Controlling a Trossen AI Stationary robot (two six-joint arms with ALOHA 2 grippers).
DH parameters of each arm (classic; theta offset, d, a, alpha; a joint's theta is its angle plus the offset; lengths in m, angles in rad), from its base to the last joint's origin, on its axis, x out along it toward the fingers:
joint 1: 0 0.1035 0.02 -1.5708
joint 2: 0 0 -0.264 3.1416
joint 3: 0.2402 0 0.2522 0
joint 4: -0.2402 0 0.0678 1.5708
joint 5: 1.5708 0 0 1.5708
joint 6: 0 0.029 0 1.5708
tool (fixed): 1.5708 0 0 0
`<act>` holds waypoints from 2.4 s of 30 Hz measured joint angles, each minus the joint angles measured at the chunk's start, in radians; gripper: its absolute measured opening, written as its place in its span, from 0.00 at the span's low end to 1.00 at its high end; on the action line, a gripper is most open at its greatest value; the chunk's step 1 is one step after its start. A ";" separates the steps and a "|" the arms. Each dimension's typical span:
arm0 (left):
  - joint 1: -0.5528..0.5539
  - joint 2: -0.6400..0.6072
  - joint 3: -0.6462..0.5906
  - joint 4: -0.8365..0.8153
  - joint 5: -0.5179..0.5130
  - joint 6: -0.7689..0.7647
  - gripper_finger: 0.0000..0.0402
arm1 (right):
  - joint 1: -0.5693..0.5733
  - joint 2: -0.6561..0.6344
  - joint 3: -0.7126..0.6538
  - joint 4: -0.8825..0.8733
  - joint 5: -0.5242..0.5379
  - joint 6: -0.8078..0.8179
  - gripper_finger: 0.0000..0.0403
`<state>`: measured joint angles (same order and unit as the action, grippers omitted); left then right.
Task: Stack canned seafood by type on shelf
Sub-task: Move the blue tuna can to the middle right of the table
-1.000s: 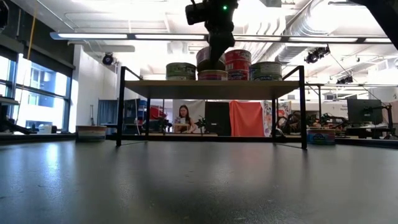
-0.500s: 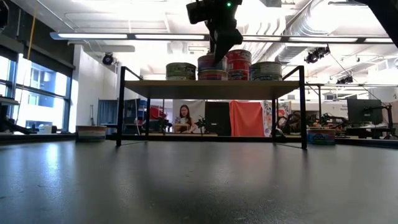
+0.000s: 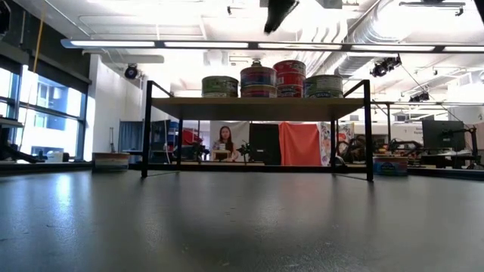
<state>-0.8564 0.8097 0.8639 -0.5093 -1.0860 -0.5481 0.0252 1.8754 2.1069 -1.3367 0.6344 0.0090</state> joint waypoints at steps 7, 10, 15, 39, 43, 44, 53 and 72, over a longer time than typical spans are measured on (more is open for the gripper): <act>0.091 0.004 0.000 0.038 0.033 0.001 0.00 | 0.001 -0.068 0.001 -0.094 -0.087 0.195 0.67; 0.170 0.004 0.000 0.071 0.139 0.003 0.00 | 0.002 -0.070 -0.001 -0.166 -0.131 0.220 0.67; 0.302 0.034 0.000 0.128 0.381 0.094 0.00 | 0.004 -0.074 -0.077 -0.236 -0.138 0.344 0.66; 0.811 0.342 -0.001 0.491 0.950 0.210 0.00 | -0.426 -0.653 -0.935 0.090 0.078 0.956 0.03; 0.911 0.337 -0.001 0.529 1.025 0.084 0.00 | -0.686 -0.645 -1.057 0.361 -0.055 0.750 0.05; 0.925 0.331 -0.001 0.539 1.041 0.053 0.00 | -0.749 -0.644 -1.091 0.433 -0.100 0.707 0.03; 0.852 0.191 0.000 0.566 1.057 0.092 0.00 | -1.026 -0.642 -1.340 0.811 -0.445 0.604 0.00; 0.843 -0.020 0.000 0.467 0.965 0.202 0.00 | -0.914 -0.390 -1.340 0.772 -0.121 0.690 0.00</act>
<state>-0.0135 0.7896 0.8639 -0.0419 -0.1206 -0.3458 -0.8890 1.4856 0.7671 -0.5649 0.5131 0.6994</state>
